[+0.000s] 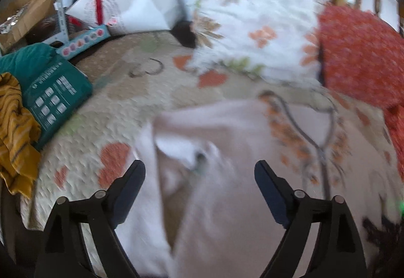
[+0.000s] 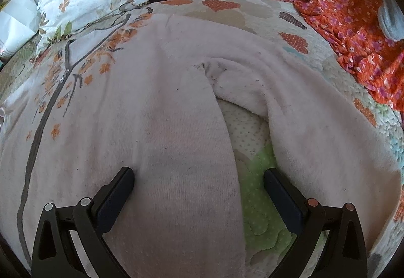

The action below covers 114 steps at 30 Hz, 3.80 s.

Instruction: Fold small clothes

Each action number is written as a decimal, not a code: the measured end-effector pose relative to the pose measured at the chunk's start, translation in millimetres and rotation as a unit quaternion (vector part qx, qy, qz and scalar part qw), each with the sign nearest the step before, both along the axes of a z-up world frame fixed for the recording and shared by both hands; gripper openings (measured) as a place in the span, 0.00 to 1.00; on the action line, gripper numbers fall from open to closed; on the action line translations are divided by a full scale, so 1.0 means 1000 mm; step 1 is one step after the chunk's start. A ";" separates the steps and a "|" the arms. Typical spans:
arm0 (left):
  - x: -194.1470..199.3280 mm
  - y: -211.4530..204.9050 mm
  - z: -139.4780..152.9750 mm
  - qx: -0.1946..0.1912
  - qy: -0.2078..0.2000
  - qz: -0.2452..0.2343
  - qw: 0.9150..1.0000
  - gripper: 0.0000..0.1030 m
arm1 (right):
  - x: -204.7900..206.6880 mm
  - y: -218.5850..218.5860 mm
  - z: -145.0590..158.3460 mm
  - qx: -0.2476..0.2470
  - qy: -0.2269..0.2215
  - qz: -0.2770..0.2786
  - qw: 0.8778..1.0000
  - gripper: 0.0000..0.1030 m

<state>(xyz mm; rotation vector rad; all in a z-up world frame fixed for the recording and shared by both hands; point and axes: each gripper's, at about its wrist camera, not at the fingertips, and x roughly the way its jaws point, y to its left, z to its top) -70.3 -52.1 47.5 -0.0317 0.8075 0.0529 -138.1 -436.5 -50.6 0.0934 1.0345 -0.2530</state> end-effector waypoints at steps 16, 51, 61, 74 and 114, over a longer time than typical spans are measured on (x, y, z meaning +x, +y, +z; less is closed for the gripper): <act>-0.022 -0.056 -0.070 0.012 0.078 -0.084 0.993 0.86 | -0.007 -0.004 0.016 0.000 -0.015 0.009 1.000 0.97; -0.011 -0.072 -0.110 0.039 0.104 -0.074 0.991 1.00 | -0.156 -0.208 0.074 0.081 -0.078 -0.268 0.957 0.97; -0.012 -0.073 -0.110 0.039 0.101 -0.074 0.991 1.00 | -0.191 -0.138 0.052 0.094 -0.036 -0.171 0.980 0.97; -0.015 -0.067 -0.108 0.029 0.120 -0.092 0.988 1.00 | -0.217 -0.210 0.072 -0.008 -0.029 -0.366 0.930 0.36; 0.030 0.082 0.001 -0.119 0.041 0.012 0.992 1.00 | -0.040 -0.059 0.110 0.335 -0.113 -0.065 0.933 0.11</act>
